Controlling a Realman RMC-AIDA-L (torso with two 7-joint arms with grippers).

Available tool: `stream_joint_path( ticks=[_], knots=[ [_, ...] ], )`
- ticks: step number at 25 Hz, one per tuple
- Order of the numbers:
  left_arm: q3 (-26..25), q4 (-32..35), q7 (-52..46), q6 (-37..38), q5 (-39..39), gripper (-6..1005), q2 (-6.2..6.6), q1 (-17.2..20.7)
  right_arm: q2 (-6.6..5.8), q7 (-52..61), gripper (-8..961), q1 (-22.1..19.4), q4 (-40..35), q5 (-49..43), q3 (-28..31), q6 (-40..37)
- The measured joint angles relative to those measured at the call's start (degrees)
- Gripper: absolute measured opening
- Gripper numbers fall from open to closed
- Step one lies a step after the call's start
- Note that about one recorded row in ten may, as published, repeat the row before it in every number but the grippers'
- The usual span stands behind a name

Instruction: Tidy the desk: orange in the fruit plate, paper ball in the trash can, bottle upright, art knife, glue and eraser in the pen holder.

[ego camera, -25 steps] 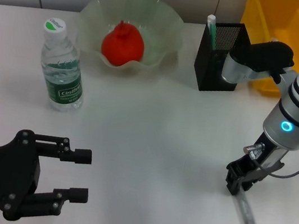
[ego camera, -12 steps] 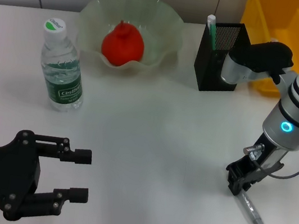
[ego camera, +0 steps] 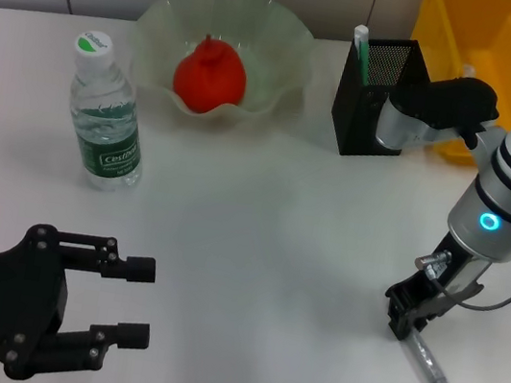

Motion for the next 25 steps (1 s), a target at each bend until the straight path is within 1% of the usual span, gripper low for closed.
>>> stream_joint_path(
  ticks=[6,9,10,12,15,16,19,20,21,24,25],
  knots=[
    [0.0,0.0,0.0,0.1,-0.2,512,0.0,0.4,-0.27,-1.6,142,-0.2,-1.0,3.6,0.7,-0.2],
    [0.0,0.0,-0.1,0.2,-0.4,513,0.0,0.5,-0.33,-2.0,141,-0.5,-3.6,4.0,0.7,-1.2],
    [0.0,0.0,-0.3,0.2,-0.5,513,0.0,0.7,-0.34,-2.0,141,-0.9,-5.8,4.0,0.7,-1.7],
    [0.0,0.0,-0.4,0.2,-0.5,513,0.0,0.7,-0.35,-2.1,141,-1.1,-6.9,4.0,0.7,-1.9],
    [-0.1,0.2,-0.6,0.2,-0.7,512,-0.18,1.0,-0.42,-4.0,141,-2.1,-12.0,4.0,1.7,-2.2],
    [-0.9,0.4,-0.6,0.2,-0.7,512,-0.5,1.2,-0.42,-4.0,141,-2.1,-12.0,4.0,1.7,-2.2],
    [-2.5,0.2,-0.6,0.1,-0.7,511,-0.66,1.2,-0.45,-6.9,140,-2.3,-15.3,4.6,4.6,-2.1],
    [-3.3,0.1,-0.6,0.1,-0.7,510,-0.7,1.2,-0.46,-9.1,140,-2.2,-17.1,6.4,7.2,-1.9],
    [-4.1,0.1,-0.7,0.1,-0.7,510,-0.73,1.2,-0.46,-9.1,140,-2.2,-17.1,6.4,7.2,-1.9],
    [-6.5,0.0,-0.8,0.3,-0.7,508,-0.89,1.1,-0.46,-11.9,140,-2.0,-20.1,9.2,10.2,-1.3],
    [-7.3,0.0,-0.8,0.3,-0.7,508,-0.95,1.1,-0.55,-13.2,140,-1.9,-22.3,9.5,11.8,-0.6]
  ],
)
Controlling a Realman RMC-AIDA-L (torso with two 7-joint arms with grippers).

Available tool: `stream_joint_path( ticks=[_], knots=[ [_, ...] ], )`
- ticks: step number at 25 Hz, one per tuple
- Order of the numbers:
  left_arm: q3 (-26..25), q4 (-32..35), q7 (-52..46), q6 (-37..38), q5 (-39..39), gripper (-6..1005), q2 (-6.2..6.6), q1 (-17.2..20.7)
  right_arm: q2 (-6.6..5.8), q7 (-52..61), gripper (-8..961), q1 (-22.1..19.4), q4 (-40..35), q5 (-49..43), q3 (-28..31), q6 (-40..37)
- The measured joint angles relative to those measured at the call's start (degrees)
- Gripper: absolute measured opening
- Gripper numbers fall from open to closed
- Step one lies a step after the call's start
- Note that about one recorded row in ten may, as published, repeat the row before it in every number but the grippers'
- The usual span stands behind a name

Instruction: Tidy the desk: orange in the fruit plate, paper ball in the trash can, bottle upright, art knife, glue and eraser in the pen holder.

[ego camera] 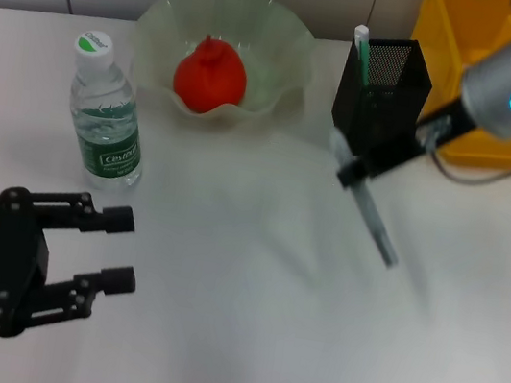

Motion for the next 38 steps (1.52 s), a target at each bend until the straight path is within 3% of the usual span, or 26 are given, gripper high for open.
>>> stream_joint_path(
  ticks=[4,10,23,30,38],
  knots=[
    [-0.9,0.0,0.0,0.1,0.0,506,-0.17,0.0,-0.2,-2.4,140,-0.1,-2.5,0.0,1.6,2.5],
    [-4.5,0.1,-0.1,0.1,0.0,505,-0.81,-0.3,-0.45,-8.6,139,-0.7,-4.4,0.1,4.6,12.5],
    [-7.4,0.4,-1.4,-0.2,-0.7,504,-1.16,-0.4,-0.27,-14.9,139,-4.6,-11.1,6.2,4.7,21.9],
    [-9.6,-0.1,-1.4,-0.4,-0.9,503,-1.45,-0.4,-0.19,-24.9,139,-6.9,-3.7,12.7,5.4,30.2],
    [-12.0,-0.1,-1.4,-0.1,-0.9,502,-2.02,0.1,-0.25,-34.9,139,-6.7,4.5,18.1,7.6,34.1]
  ],
)
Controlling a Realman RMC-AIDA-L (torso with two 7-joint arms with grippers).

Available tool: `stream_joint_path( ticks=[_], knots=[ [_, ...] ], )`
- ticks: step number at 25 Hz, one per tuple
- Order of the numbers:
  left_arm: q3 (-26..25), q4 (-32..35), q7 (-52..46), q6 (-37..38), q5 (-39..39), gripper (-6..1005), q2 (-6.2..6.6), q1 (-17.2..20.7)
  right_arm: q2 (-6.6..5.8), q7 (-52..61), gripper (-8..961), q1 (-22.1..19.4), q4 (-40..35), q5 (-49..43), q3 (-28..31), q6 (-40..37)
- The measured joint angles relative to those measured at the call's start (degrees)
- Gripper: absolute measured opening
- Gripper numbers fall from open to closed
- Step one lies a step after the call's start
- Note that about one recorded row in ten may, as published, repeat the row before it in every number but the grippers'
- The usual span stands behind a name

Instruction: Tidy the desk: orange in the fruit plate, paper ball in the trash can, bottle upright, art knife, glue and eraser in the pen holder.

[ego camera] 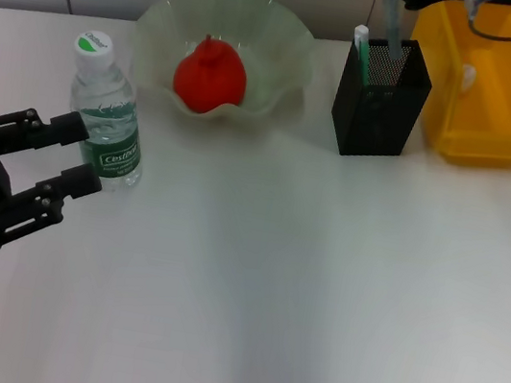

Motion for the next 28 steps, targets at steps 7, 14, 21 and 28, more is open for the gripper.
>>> stream_joint_path(
  ticks=[7,14,21,28],
  knots=[
    [-0.6,-0.2,0.0,0.2,0.0,503,-0.17,0.6,0.22,-4.0,140,-0.4,3.0,0.5,0.0,2.2],
    [-0.7,-0.7,0.0,0.3,0.0,504,-0.19,0.4,0.26,-7.0,140,-0.8,6.4,0.6,0.1,4.7],
    [-0.7,-0.9,0.0,0.3,0.0,505,-0.27,0.6,0.18,-9.0,140,-1.3,9.6,0.7,0.2,7.0],
    [-0.7,-1.5,0.0,0.3,0.0,506,-0.28,0.7,0.26,-9.0,139,-2.0,10.0,1.3,0.8,7.5]
  ],
)
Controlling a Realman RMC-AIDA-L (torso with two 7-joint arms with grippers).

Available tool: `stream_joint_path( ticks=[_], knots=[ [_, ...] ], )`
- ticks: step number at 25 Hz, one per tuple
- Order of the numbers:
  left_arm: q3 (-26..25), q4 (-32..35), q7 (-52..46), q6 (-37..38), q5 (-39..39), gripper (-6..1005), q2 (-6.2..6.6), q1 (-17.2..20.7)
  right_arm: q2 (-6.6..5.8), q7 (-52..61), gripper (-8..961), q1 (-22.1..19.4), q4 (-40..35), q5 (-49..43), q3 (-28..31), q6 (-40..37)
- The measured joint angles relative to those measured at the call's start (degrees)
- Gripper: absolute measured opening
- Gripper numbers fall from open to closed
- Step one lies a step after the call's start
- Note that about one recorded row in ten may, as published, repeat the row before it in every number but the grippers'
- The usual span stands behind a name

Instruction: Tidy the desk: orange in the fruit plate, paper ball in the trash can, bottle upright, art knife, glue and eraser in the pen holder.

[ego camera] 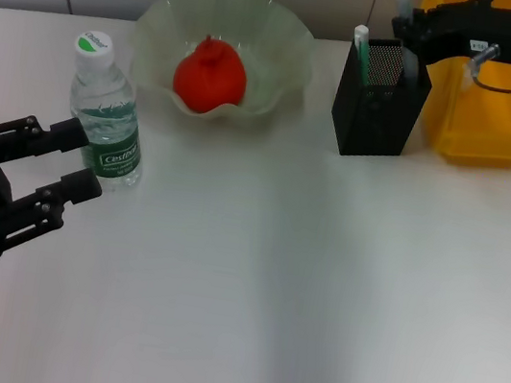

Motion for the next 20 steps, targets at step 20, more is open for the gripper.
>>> stream_joint_path(
  ticks=[20],
  knots=[
    [-0.1,0.0,0.0,0.0,-0.4,508,0.0,0.1,-1.32,1.9,205,1.2,4.4,-0.3,2.4,0.0]
  ],
)
